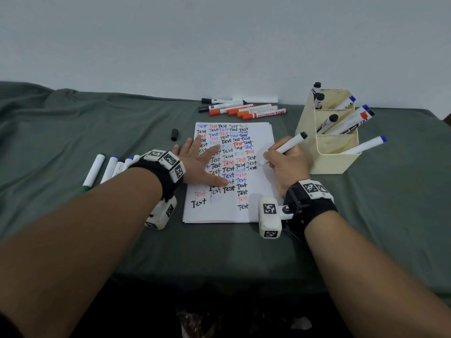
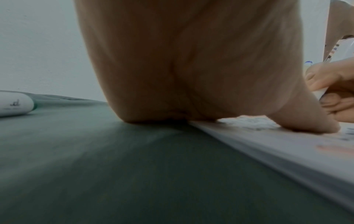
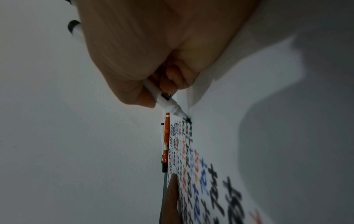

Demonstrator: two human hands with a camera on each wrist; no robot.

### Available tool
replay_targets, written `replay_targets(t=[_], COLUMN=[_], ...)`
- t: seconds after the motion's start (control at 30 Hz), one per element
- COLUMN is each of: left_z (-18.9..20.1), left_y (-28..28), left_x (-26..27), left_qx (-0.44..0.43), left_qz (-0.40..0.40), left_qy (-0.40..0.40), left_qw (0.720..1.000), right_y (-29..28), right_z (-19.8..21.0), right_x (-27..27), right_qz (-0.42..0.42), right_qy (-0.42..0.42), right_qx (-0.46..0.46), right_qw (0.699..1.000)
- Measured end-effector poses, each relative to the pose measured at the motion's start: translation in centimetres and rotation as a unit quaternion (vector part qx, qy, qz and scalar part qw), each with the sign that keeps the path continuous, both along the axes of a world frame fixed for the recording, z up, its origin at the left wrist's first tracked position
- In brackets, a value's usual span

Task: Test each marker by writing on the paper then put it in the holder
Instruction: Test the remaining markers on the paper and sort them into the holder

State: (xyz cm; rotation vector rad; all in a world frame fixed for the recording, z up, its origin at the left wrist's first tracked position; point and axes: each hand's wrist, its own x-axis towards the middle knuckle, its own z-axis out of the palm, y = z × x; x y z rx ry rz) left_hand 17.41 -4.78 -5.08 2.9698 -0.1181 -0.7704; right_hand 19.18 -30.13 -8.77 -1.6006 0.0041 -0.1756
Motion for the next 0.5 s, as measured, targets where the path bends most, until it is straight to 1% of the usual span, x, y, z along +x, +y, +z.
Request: replay_targets(t=[0.13,0.37,0.5], left_z=[-0.23,-0.29,-0.12], left_y=[0.11,0.03,0.08], left_x=[0.06,-0.22,-0.05], left_qx=[0.002,0.003,0.002], left_qz=[-0.002,-0.006,-0.009], left_qy=[-0.004,-0.020,-0.041], left_qw=[1.000,1.000,0.999], right_y=[-0.04,0.21,0.29], right_z=[0.10,0.64,0.90], right_x=[0.03,-0.25,-0.60], right_qz=[-0.014,0.006,0.022], right_qy=[0.000,0.002,0.005], right_qx=[0.035,0.145,0.156], right_qw=[0.999,0.989,0.988])
